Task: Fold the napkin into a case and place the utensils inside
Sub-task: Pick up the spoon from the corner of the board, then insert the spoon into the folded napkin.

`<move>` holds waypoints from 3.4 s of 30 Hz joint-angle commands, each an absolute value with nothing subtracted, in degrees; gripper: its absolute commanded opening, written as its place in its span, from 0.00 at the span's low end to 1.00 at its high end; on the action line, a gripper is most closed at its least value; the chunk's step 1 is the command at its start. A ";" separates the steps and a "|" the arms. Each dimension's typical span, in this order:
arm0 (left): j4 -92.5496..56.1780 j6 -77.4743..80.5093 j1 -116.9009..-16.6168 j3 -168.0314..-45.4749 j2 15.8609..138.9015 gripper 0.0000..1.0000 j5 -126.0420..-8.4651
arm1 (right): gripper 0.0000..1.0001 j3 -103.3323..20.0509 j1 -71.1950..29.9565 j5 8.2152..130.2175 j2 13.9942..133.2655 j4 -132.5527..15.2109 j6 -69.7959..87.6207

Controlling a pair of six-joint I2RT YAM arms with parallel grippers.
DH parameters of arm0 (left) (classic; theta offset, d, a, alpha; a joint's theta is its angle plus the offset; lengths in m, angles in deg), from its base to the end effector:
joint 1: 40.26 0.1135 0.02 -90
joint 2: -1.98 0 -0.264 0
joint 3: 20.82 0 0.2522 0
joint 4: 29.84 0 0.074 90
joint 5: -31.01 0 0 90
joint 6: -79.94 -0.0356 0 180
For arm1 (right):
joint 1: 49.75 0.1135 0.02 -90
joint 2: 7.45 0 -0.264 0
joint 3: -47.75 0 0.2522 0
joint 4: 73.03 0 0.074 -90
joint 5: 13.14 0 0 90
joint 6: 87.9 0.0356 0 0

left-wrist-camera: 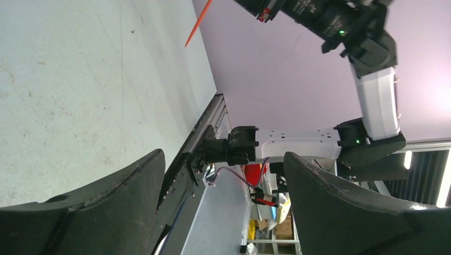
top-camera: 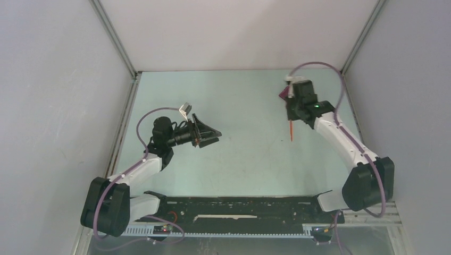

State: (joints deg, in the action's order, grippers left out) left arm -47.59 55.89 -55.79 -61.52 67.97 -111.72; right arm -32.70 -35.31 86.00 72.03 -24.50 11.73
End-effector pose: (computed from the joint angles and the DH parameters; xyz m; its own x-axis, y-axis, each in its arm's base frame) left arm 0.2192 -0.0903 0.2344 -0.8937 -0.3256 -0.3087 0.2604 0.1838 -0.9478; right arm 0.2896 0.0687 0.2968 -0.7284 -0.0170 -0.6849 -0.0208 0.9998 -0.0027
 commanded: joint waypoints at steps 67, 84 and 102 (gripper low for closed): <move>-29.87 45.31 -55.99 -66.95 72.24 0.86 -107.07 | 0.00 -82.77 -39.27 84.20 125.51 -14.19 -55.99; -30.21 45.94 -55.99 -65.47 69.56 0.86 -107.14 | 0.00 -71.95 -42.02 84.82 119.10 -18.23 -53.73; -30.22 46.19 -55.99 -65.96 69.98 0.86 -107.08 | 0.00 -74.60 -44.09 85.61 121.07 -18.95 -50.84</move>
State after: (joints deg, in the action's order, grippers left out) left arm -28.79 46.86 -55.79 -66.18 71.27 -106.10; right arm -72.02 -43.51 84.61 122.74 -18.54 -52.62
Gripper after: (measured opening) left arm 0.863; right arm 0.017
